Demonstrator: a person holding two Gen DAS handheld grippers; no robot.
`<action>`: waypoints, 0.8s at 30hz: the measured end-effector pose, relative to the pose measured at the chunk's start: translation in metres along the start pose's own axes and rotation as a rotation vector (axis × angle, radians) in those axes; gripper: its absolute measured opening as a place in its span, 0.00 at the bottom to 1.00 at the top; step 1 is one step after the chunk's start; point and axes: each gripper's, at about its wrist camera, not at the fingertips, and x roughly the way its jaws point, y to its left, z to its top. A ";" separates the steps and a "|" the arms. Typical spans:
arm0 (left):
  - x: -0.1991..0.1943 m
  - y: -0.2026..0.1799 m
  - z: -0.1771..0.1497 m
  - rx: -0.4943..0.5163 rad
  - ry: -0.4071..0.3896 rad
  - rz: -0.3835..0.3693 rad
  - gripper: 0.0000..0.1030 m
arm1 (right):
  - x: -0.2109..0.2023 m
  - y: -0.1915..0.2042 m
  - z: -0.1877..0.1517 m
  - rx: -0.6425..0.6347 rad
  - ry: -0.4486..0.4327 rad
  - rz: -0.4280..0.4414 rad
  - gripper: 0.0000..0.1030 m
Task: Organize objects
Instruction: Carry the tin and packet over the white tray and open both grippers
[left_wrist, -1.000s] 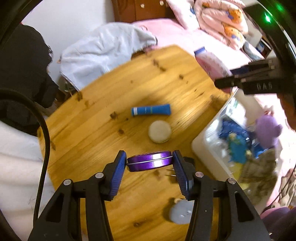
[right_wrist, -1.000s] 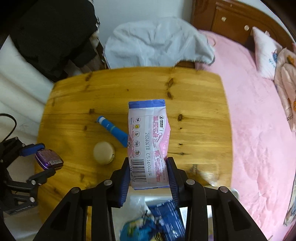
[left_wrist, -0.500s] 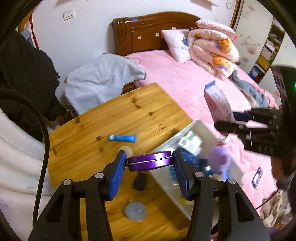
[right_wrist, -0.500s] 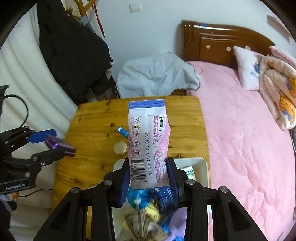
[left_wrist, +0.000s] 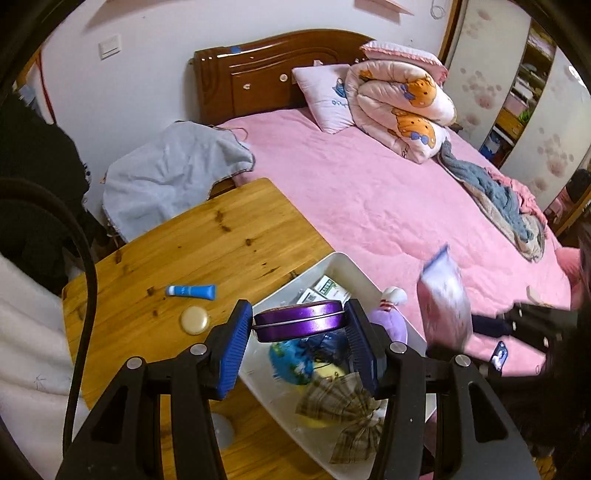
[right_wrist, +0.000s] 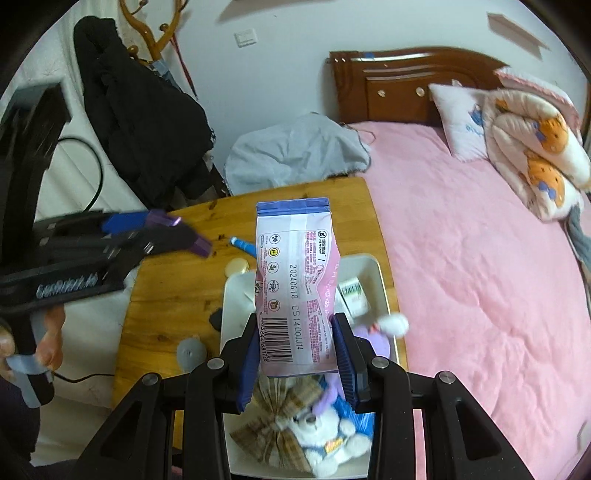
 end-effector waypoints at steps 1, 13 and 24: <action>0.009 -0.005 0.001 0.004 0.010 0.001 0.54 | 0.000 -0.001 -0.005 0.008 0.003 -0.007 0.37; 0.089 -0.031 -0.014 -0.016 0.185 0.047 0.54 | 0.042 -0.011 -0.049 0.078 0.116 -0.072 0.39; 0.089 -0.034 -0.021 -0.026 0.230 0.075 0.78 | 0.048 -0.002 -0.063 0.013 0.133 -0.089 0.54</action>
